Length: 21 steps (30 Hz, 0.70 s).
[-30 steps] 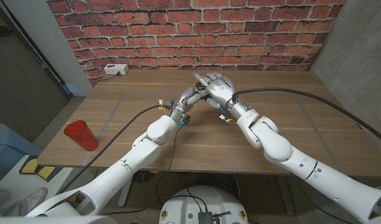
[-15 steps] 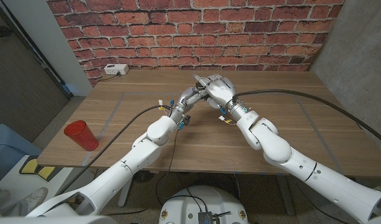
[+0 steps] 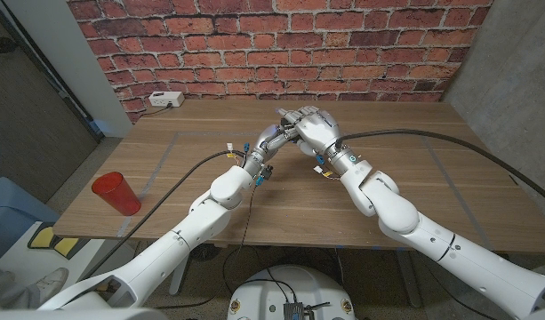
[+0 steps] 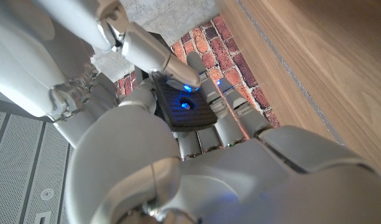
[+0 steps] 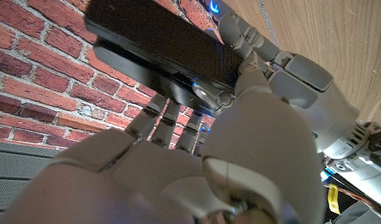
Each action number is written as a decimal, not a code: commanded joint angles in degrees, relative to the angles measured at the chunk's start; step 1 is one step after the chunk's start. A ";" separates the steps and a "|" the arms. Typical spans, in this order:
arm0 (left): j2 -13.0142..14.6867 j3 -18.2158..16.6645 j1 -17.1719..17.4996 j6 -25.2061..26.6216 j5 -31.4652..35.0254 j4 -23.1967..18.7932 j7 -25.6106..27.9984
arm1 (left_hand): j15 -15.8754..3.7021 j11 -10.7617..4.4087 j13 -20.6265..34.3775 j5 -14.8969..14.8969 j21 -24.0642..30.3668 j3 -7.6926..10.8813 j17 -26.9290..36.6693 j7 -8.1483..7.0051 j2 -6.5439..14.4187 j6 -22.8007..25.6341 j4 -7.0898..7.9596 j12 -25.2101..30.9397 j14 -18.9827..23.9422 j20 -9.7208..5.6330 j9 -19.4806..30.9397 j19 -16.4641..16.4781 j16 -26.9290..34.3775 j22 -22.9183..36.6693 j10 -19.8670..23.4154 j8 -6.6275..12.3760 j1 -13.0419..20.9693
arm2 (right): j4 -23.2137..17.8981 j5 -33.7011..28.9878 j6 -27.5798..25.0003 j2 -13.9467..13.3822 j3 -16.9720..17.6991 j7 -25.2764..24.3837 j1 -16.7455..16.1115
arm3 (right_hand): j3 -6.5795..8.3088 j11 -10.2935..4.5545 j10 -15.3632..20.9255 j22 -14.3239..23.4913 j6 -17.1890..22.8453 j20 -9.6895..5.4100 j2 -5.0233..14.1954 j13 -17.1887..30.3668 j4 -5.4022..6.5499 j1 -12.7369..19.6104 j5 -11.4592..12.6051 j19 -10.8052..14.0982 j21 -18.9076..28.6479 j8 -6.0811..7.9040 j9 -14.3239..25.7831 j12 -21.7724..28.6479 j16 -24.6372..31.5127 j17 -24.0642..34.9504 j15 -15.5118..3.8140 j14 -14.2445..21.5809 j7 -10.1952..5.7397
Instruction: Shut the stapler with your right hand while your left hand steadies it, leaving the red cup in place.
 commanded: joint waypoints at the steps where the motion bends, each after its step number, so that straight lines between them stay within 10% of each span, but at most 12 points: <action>1: -0.25 0.40 -0.41 -2.05 0.29 1.48 -1.70 | -3.73 -7.59 24.16 -0.70 0.09 -1.35 0.24 0.15 0.52 -0.52 -0.04 -0.04 -1.06 0.89 -0.53 -0.43 -0.24 0.21 7.82 -0.88 1.31 | -0.03 1.81 0.39 -0.56 0.72 -2.72 -0.68 | 0.79 -0.62 2.43 0.17 1.01 -0.33 1.70 -0.08 -0.09 3.02 0.50 0.65 0.36 0.30 0.14 0.23 0.63 0.61 -11.03 1.32 -0.17; 21: -0.48 0.09 -0.31 -5.68 0.35 4.50 -3.05 | -3.32 -7.61 18.84 -0.98 -0.66 -6.68 -2.48 -1.89 -6.31 -7.43 0.82 -7.72 -13.34 3.60 -4.77 -5.68 -3.61 0.33 -0.23 -2.46 -8.02 | 1.23 4.03 0.25 -0.25 0.88 -2.75 0.08 | 1.22 -0.66 4.02 0.25 1.53 -0.29 1.36 -0.61 -0.19 4.12 0.45 1.09 0.45 0.03 0.12 -0.02 1.50 1.71 -11.08 3.05 -0.12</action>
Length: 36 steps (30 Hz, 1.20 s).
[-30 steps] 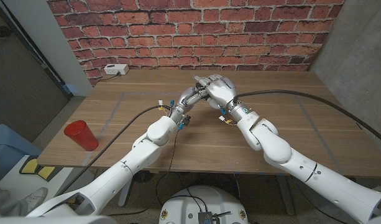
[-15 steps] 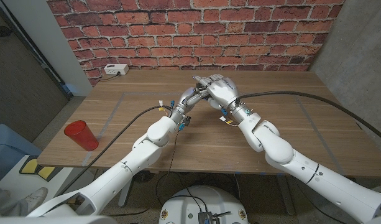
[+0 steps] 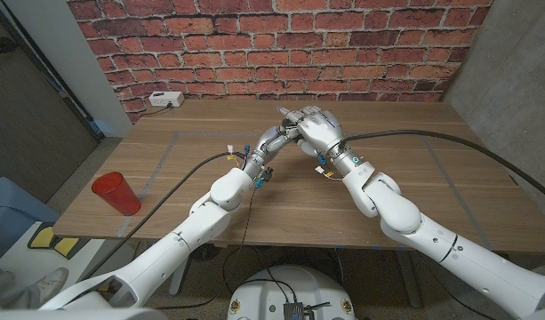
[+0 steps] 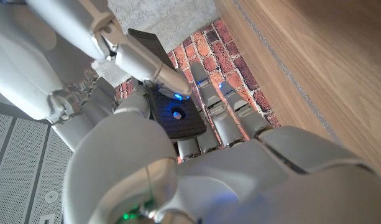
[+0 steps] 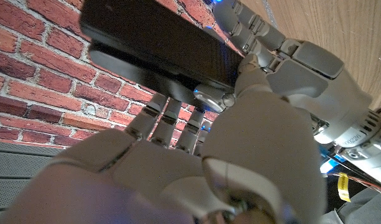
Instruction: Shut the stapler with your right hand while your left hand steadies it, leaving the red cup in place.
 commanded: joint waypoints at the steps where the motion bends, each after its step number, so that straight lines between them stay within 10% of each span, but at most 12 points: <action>1: -0.30 -0.11 -0.49 -3.41 -0.53 2.95 -2.24 | -6.12 -1.61 18.58 0.13 -0.13 -2.09 -1.19 0.36 -2.86 -2.89 0.59 -2.68 -4.65 0.87 -1.37 -1.81 -0.43 0.19 -1.22 -0.17 -4.08 | 0.80 1.47 -0.18 0.11 0.26 -0.11 0.55 | 0.56 0.06 0.25 0.27 0.30 -0.09 2.37 -0.02 0.04 3.13 0.24 0.28 0.23 0.00 0.11 0.03 0.00 0.27 -10.67 0.62 -0.03; 9: -0.81 -0.11 -0.88 -4.65 -0.81 4.76 -3.15 | -5.85 -0.27 17.30 0.96 0.01 -5.43 -3.24 0.42 -7.16 -11.08 1.39 -7.16 -11.30 2.78 -4.03 -4.18 -0.13 0.20 -8.10 -0.36 -9.21 | 1.55 1.97 -0.23 0.13 0.02 -0.13 1.04 | 0.61 0.09 0.18 0.28 0.32 0.16 2.12 -0.16 -0.04 3.47 0.22 0.15 0.16 -0.12 0.11 -0.24 -0.06 0.46 -10.66 0.59 0.00; 36: -0.94 -0.56 -0.56 -3.03 -0.89 4.78 -1.68 | -5.32 0.59 16.90 1.57 0.11 -5.90 -4.27 1.10 -7.06 -13.02 1.57 -7.75 -12.13 3.12 -5.43 -5.01 0.57 0.19 -9.01 0.48 -10.07 | 2.14 3.86 -0.54 -0.35 0.07 -2.80 0.87 | 0.90 0.06 1.59 0.33 1.49 0.22 1.98 0.01 0.07 4.38 0.19 0.05 0.07 -0.08 0.13 -0.10 0.09 1.31 -10.66 1.09 -0.30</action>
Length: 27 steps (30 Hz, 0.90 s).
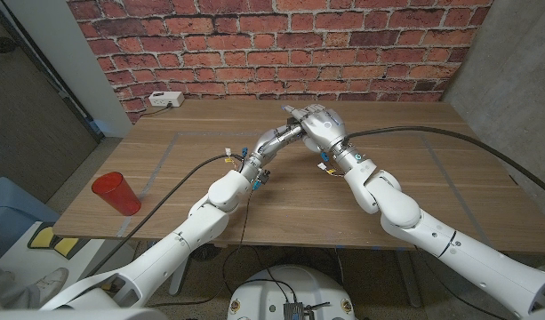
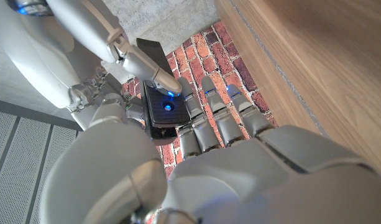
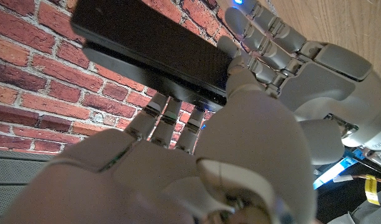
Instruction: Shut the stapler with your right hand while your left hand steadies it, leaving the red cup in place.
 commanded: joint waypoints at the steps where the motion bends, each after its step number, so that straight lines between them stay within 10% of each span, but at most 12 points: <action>1: 0.02 -0.26 0.40 0.63 0.13 -0.14 0.94 | -7.92 0.14 0.22 0.24 0.11 -0.09 -0.02 0.19 0.28 0.55 -0.01 0.04 -0.28 -0.14 -0.05 -0.34 0.39 0.21 -0.10 0.25 -0.16 | -0.10 0.75 -0.44 -0.48 0.31 -1.07 -0.51 | 0.42 -0.03 0.46 0.05 0.35 0.36 -0.19 0.28 0.08 0.85 0.27 -0.06 0.08 -0.09 0.12 0.11 0.26 0.28 -10.87 0.49 0.00; 12: 0.24 -0.34 0.88 0.76 0.28 -0.59 1.40 | -7.49 0.11 0.12 0.32 0.02 -0.27 -0.34 0.24 0.12 0.56 -0.07 -0.15 -1.43 0.20 -0.42 -0.83 0.15 0.20 -0.52 0.38 -0.30 | -0.86 1.33 -0.90 -1.22 1.06 -1.71 -1.38 | 0.46 -0.03 0.57 0.05 0.54 0.38 -0.36 0.35 0.10 1.14 0.25 -0.13 0.02 -0.17 0.13 0.00 0.13 0.52 -10.84 0.46 -0.05; 27: 0.26 -0.75 1.81 -1.99 -0.89 -0.22 0.12 | -3.51 2.87 -2.87 0.65 -0.33 -1.09 -3.96 -1.18 -0.50 -6.20 -1.87 -3.81 -15.20 0.87 -2.53 -3.96 -1.12 0.13 -13.17 -0.34 1.52 | -1.54 4.32 -1.03 -1.25 2.73 -4.79 -2.82 | 0.56 0.02 1.98 0.05 1.89 1.01 -0.12 0.24 0.61 0.98 0.23 0.75 0.32 0.06 0.14 0.14 -0.10 0.81 -10.72 1.04 0.33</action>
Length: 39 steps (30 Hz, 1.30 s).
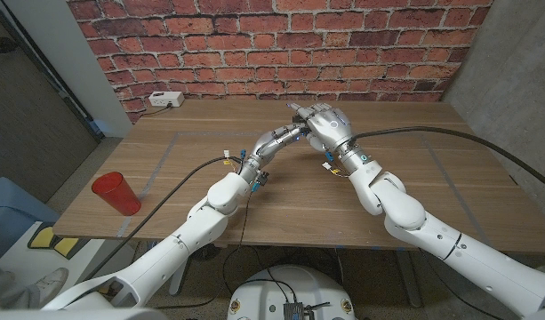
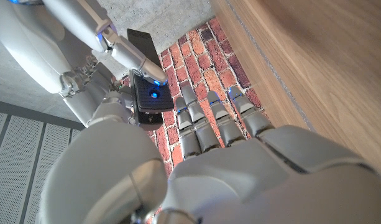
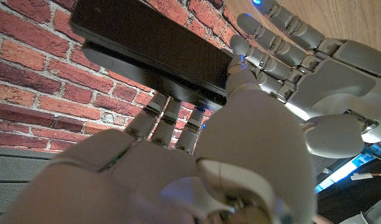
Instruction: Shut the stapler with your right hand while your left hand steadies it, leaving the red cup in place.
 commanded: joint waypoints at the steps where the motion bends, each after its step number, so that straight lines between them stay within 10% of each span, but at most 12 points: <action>1: -0.17 -0.39 0.72 -2.93 -1.69 0.94 -1.96 | -4.59 0.57 -0.49 0.23 -0.35 -0.31 -0.27 -0.18 -0.03 -1.27 -0.17 -0.21 -1.90 -0.08 -0.16 -0.90 0.06 0.14 -2.31 -0.06 0.45 | -0.64 3.03 0.07 -0.16 1.44 -3.21 -1.30 | 0.34 -0.01 1.39 0.07 0.90 0.67 0.17 -0.01 0.46 0.62 0.56 0.74 0.32 0.08 0.14 0.42 -0.05 0.33 -10.84 1.00 0.07; 39: -1.42 -0.65 0.36 -5.92 -2.02 1.67 -3.12 | -4.68 1.21 -2.04 0.34 -0.37 -0.73 -0.87 -0.03 0.21 -1.31 -0.53 0.49 -4.07 -1.52 -0.79 -2.85 0.49 0.05 -3.73 0.56 0.85 | 0.93 13.87 6.14 1.18 4.54 -17.46 -4.09 | 1.42 0.03 13.13 0.49 9.93 -2.02 0.48 0.56 0.38 2.48 0.58 4.03 1.82 1.08 0.18 5.25 1.25 3.08 -11.15 9.92 -0.18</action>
